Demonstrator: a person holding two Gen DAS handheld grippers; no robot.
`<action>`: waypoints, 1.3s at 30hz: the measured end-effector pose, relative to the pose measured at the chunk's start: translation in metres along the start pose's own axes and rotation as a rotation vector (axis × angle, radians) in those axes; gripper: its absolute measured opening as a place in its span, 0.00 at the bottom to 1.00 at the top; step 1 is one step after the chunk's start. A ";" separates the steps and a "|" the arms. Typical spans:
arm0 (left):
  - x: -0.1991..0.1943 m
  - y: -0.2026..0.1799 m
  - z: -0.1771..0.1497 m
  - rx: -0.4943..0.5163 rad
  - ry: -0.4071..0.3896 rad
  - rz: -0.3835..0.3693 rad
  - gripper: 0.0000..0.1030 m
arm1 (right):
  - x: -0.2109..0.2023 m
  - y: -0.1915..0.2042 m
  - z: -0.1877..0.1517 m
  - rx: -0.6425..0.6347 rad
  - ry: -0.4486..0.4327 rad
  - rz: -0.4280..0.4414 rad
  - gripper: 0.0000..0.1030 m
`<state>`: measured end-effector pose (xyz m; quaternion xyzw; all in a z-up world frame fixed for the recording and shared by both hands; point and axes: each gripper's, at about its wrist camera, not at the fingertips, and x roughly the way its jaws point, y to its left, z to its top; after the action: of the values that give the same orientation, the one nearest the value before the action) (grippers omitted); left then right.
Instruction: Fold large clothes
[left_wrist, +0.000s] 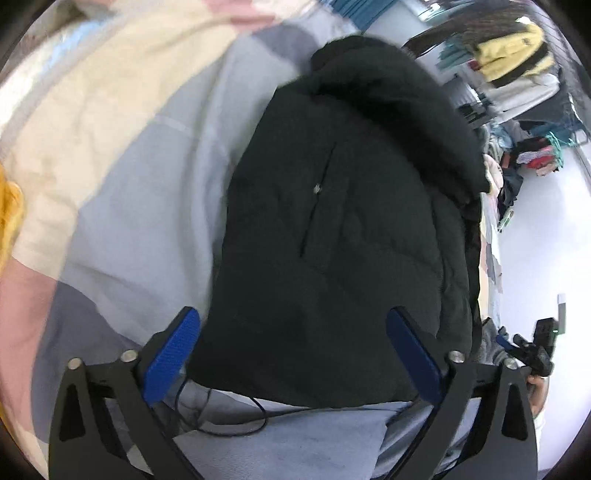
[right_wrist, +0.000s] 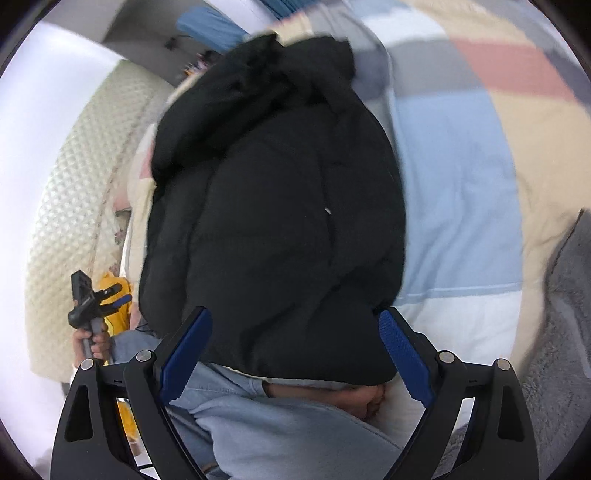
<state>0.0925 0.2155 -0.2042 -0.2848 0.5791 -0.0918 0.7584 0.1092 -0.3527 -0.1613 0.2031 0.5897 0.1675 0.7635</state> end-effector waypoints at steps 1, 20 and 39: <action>0.003 0.001 0.002 -0.004 0.019 -0.010 0.93 | 0.004 -0.004 0.003 0.010 0.020 -0.003 0.89; 0.057 0.004 0.015 0.035 0.207 0.030 0.65 | 0.096 -0.038 0.029 -0.044 0.412 -0.019 0.89; 0.054 0.008 0.012 -0.014 0.181 -0.027 0.59 | 0.106 -0.011 0.027 -0.155 0.464 0.033 0.91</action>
<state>0.1192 0.2007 -0.2515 -0.2883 0.6419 -0.1232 0.6998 0.1614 -0.3123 -0.2490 0.1096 0.7312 0.2670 0.6181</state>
